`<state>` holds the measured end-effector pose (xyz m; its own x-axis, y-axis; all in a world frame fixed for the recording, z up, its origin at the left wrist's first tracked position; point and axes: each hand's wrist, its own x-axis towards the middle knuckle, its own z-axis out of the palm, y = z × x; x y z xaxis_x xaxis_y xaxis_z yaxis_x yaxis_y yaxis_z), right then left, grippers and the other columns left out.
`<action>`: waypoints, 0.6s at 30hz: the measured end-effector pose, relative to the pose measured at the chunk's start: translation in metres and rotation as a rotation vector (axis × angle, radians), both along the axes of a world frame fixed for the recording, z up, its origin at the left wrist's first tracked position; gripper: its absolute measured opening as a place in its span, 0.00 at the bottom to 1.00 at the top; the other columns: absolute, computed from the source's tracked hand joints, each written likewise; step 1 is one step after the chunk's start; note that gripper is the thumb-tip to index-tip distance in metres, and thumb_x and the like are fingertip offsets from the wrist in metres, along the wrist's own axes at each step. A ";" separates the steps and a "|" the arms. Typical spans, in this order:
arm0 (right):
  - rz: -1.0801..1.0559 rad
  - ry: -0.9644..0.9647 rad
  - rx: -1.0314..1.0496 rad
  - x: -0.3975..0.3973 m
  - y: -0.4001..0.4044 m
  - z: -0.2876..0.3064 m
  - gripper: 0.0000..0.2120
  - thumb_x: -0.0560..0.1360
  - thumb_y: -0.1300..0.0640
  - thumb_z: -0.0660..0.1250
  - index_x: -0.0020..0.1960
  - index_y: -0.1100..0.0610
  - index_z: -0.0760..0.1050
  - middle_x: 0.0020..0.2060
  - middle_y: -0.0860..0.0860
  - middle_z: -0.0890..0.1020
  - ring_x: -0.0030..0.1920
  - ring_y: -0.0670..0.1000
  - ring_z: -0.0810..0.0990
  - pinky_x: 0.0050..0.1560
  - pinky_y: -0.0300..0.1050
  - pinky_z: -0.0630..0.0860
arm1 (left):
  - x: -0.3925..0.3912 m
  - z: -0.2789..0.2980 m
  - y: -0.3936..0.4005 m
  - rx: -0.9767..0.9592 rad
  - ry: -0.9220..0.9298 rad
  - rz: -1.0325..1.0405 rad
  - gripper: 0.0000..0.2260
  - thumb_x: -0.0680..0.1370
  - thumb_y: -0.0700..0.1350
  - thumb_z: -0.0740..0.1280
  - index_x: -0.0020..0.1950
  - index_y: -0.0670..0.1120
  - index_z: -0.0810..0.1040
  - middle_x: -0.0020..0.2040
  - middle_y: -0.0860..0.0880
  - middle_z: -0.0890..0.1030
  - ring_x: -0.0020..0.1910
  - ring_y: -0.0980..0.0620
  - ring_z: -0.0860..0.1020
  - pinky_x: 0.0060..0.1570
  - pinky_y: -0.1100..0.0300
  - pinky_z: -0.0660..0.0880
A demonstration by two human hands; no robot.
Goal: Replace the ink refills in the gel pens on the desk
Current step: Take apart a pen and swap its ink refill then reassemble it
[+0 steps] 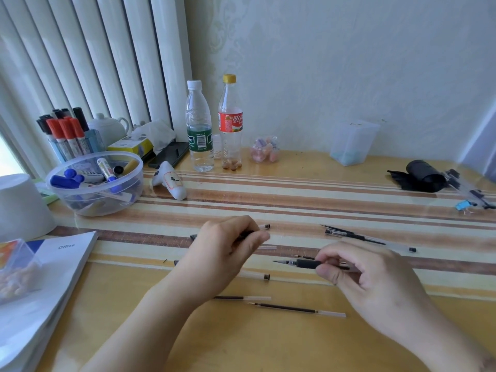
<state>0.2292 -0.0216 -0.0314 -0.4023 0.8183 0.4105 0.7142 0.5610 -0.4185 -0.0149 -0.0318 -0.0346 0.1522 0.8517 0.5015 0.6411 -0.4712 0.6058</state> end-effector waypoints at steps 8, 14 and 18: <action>0.014 -0.013 -0.001 -0.002 -0.004 0.002 0.12 0.70 0.37 0.60 0.44 0.41 0.78 0.37 0.34 0.80 0.41 0.38 0.79 0.35 0.36 0.75 | 0.005 -0.004 0.000 -0.030 0.123 -0.168 0.03 0.78 0.44 0.67 0.48 0.47 0.80 0.40 0.58 0.78 0.40 0.61 0.75 0.40 0.72 0.68; -0.007 -0.053 0.006 -0.005 -0.006 0.005 0.11 0.71 0.38 0.61 0.44 0.41 0.78 0.36 0.34 0.79 0.40 0.37 0.78 0.33 0.32 0.73 | 0.005 -0.005 -0.005 -0.042 0.286 -0.172 0.05 0.79 0.49 0.64 0.50 0.52 0.80 0.41 0.58 0.78 0.40 0.59 0.75 0.40 0.64 0.73; -0.043 -0.155 -0.006 0.006 -0.001 0.012 0.10 0.71 0.39 0.61 0.47 0.40 0.78 0.38 0.29 0.77 0.37 0.31 0.76 0.32 0.30 0.71 | -0.008 -0.001 -0.003 0.012 0.340 -0.061 0.06 0.78 0.52 0.63 0.48 0.55 0.80 0.37 0.60 0.78 0.35 0.59 0.75 0.34 0.59 0.74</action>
